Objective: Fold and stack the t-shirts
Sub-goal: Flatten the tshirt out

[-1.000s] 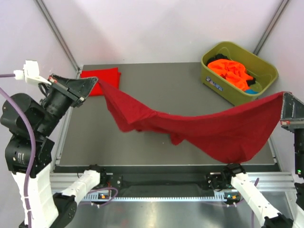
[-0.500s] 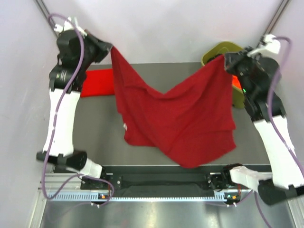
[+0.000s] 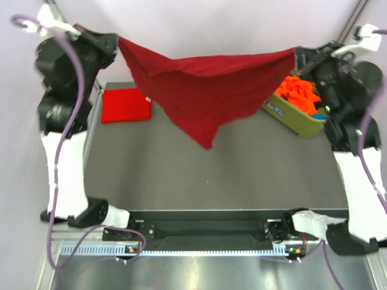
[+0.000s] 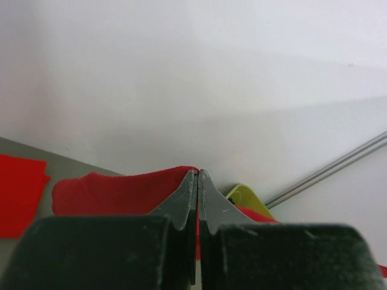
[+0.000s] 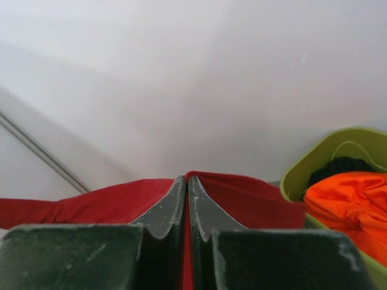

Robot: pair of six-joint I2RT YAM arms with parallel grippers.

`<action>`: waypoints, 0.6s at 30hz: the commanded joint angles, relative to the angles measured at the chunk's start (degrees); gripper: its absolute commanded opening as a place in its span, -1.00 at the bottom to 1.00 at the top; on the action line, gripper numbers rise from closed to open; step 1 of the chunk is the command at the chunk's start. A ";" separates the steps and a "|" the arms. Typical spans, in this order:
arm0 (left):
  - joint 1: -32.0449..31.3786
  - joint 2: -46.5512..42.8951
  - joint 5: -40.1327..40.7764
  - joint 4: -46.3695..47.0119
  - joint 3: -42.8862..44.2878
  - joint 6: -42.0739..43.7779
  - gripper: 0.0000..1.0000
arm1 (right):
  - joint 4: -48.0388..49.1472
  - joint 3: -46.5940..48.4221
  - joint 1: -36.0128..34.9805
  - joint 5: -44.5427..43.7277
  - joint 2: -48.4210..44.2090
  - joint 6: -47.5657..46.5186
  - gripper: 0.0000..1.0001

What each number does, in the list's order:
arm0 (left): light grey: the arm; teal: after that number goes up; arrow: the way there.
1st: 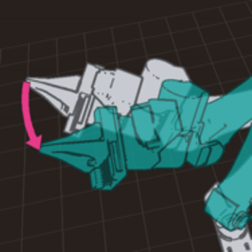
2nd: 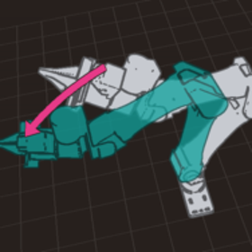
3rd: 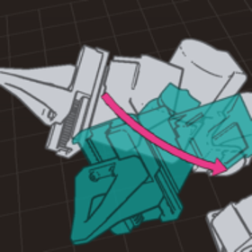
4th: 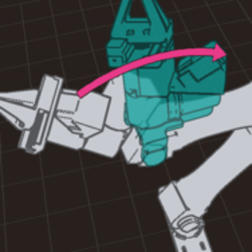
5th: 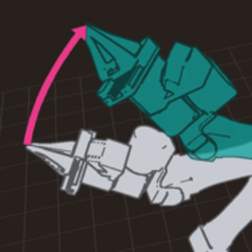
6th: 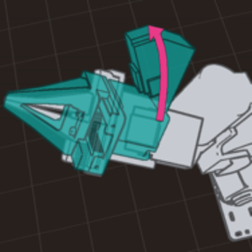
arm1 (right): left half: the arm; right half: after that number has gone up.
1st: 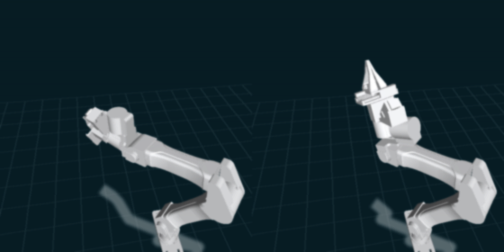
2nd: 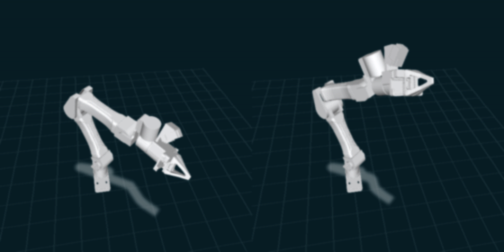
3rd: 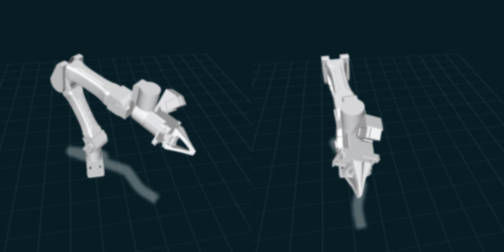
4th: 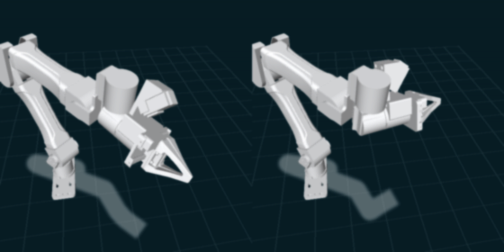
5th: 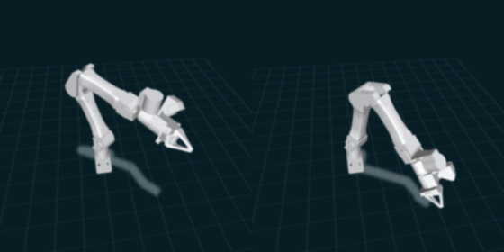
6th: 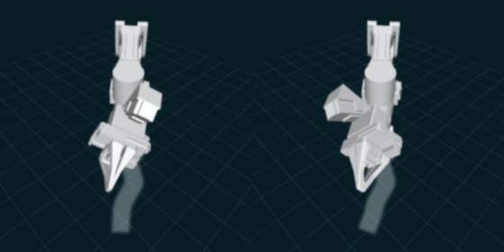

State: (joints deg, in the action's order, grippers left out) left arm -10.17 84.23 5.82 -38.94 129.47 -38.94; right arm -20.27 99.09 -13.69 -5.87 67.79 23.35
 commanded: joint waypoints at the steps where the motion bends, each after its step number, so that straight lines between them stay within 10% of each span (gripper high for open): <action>1: 0.33 -10.20 2.61 2.66 -1.50 1.58 -1.00 | -1.94 0.59 0.60 0.60 -9.68 -0.68 -1.00; 18: 0.33 -28.86 -8.81 -3.78 0.34 -4.21 -1.00 | -17.60 2.59 0.60 4.90 -33.16 7.32 -1.00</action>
State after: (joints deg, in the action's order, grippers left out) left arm -10.17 52.45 1.06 -42.02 130.15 -40.97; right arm -34.89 99.53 -13.65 -2.42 32.62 28.88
